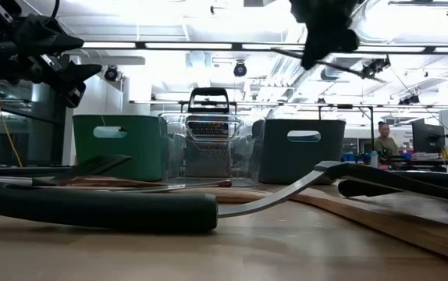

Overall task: Pick & Place Kitchen Items
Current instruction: Put the table knife into the blue bin

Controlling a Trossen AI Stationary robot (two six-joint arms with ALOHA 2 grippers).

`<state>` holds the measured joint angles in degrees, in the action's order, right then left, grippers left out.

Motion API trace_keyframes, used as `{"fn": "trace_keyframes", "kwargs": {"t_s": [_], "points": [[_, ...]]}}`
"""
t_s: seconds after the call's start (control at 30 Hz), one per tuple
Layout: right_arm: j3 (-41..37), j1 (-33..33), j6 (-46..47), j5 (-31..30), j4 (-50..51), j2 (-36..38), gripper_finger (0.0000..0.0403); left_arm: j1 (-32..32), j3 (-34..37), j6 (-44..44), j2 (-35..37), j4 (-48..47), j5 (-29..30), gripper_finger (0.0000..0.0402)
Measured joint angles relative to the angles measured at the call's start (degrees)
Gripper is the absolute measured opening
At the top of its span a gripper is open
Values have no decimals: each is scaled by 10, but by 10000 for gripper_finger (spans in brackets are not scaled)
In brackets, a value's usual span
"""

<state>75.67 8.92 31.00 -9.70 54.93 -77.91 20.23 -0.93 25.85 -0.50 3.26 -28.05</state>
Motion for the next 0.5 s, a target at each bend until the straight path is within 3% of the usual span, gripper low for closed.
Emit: {"fn": "trace_keyframes", "kwargs": {"t_s": [0.23,0.5], "points": [[0,79,-51,-54,-85,-4,35,0,0,0,0,0,0,223],[0,157,-120,-55,-134,-66,35,0,0,0,0,0,0,223]]}}
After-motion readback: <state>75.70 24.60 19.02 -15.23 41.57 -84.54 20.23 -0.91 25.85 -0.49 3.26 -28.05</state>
